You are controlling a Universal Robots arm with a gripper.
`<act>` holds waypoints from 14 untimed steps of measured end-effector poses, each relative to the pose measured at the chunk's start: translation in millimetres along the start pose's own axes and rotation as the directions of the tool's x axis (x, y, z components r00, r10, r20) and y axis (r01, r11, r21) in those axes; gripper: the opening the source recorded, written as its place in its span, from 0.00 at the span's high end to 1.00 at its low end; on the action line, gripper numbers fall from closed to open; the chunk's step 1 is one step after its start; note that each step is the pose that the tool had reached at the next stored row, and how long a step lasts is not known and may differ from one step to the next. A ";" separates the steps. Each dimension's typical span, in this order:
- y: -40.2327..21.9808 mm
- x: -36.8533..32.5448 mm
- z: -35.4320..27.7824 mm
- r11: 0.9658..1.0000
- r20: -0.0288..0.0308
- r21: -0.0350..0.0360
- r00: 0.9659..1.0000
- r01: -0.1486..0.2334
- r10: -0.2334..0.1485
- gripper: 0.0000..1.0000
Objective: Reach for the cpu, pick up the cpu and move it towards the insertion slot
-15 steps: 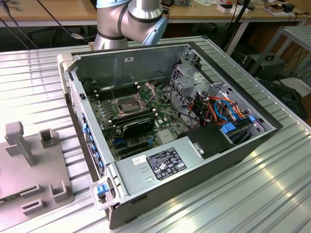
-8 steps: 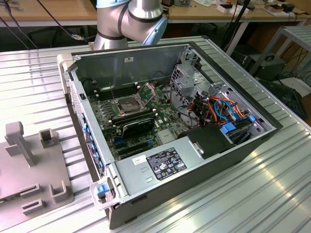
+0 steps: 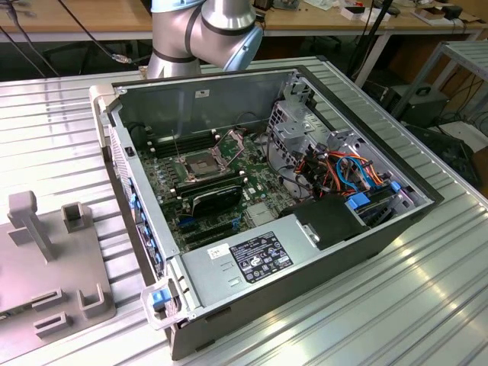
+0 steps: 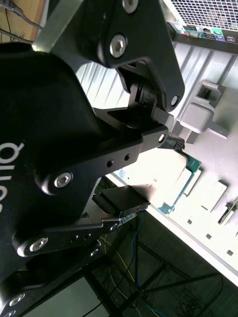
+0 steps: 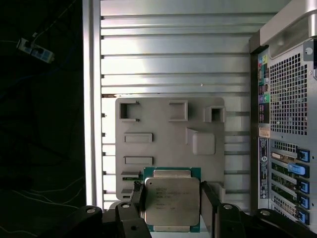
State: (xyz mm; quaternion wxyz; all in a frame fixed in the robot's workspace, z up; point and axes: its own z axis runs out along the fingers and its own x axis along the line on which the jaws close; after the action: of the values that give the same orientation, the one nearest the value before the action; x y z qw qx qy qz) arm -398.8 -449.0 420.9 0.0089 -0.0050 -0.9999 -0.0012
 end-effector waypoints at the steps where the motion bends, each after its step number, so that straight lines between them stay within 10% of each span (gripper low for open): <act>1: 0.0 -0.4 0.0 1.000 0.000 0.000 1.000 0.000 0.000 0.45; 14: 0.1 -14.2 -0.3 1.000 0.000 0.000 1.000 0.000 0.000 0.45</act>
State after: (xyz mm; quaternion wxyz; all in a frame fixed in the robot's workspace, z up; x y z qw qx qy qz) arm -384.6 -449.0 421.0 0.0090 -0.0050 -0.9999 -0.0011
